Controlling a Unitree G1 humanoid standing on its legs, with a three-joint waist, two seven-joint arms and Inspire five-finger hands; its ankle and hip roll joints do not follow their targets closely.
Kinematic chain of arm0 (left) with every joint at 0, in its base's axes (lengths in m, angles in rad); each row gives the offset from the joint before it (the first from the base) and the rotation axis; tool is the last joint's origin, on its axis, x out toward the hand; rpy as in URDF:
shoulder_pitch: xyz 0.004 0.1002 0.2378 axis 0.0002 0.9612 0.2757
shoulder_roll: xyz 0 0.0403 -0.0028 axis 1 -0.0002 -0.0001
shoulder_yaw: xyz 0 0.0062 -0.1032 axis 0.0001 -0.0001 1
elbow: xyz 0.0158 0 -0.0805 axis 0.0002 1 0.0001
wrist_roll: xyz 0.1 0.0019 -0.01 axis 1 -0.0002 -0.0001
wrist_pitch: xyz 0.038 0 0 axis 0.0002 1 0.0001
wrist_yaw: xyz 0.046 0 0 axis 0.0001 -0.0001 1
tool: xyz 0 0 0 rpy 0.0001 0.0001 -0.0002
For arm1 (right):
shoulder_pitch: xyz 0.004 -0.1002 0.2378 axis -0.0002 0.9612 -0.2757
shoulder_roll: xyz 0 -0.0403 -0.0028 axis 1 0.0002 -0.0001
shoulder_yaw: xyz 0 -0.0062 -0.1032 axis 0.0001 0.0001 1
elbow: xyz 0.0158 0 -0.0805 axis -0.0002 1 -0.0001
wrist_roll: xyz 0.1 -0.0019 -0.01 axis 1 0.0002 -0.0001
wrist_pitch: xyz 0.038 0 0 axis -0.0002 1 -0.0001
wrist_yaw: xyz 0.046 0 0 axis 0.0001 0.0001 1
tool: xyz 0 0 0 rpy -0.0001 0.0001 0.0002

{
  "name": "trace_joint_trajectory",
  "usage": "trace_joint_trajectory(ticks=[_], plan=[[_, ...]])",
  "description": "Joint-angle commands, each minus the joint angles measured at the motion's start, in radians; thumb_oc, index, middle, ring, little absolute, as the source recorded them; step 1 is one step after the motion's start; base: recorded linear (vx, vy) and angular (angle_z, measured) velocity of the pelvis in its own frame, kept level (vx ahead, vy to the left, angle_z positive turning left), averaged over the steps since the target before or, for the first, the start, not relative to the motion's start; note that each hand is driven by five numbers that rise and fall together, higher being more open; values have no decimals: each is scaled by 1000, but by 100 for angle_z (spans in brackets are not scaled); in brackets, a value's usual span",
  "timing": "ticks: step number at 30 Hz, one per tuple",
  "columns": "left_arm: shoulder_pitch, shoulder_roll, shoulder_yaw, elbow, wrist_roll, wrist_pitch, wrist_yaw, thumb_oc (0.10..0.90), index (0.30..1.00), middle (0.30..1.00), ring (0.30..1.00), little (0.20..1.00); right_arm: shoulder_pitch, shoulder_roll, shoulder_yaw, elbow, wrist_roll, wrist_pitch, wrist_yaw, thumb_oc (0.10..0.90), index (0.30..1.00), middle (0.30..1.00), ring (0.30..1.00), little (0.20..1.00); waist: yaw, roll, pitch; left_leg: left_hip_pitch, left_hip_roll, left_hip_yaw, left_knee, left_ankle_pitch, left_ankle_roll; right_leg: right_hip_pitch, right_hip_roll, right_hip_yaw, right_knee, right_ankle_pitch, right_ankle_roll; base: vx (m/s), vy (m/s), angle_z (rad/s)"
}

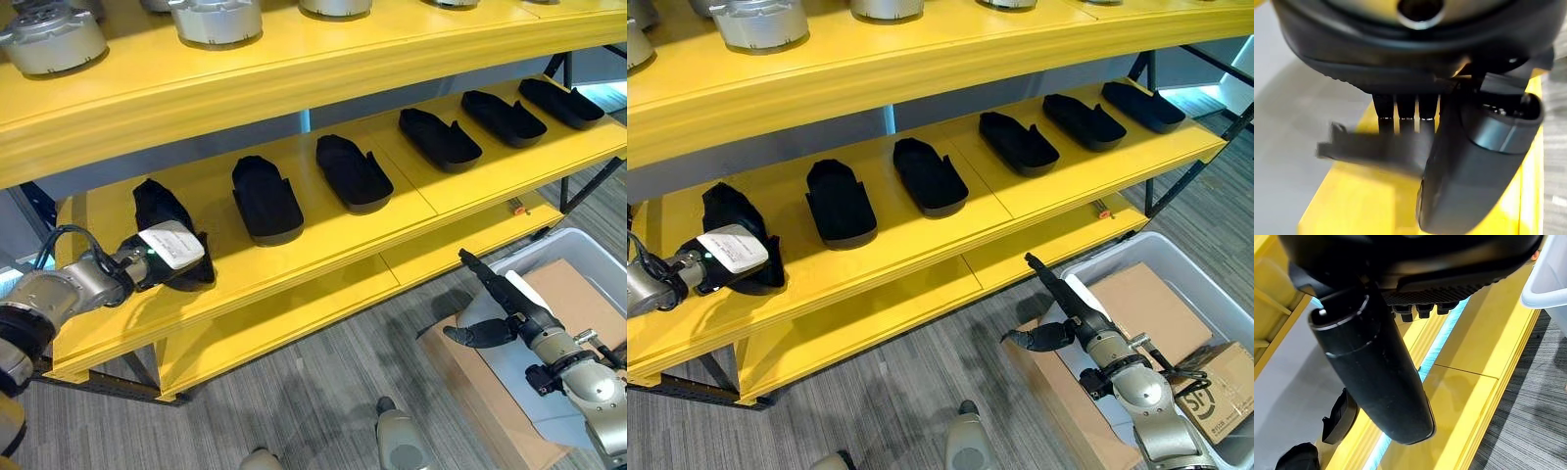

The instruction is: Move parts from the plastic box to the shelf.

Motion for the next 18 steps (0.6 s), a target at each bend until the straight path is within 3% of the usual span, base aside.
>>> trace_joint_trajectory(ticks=[1,18], plan=[[-28,23,150,36,-36,106,7,900,1000,1000,1000,1000,-40,-23,-103,-72,24,-62,-22,900,1000,1000,1000,1000,12,-24,-103,-62,30,15,68,-11,19,108,-77,-45,-81,-21,32,0,0,0],[7,29,298,21,-145,150,-44,900,1000,1000,1000,1000,-2,3,-131,-84,5,-29,3,900,1000,1000,1000,1000,31,-23,-106,-44,25,10,37,9,16,130,-78,-62,-88,-23,31,0,0,0]])
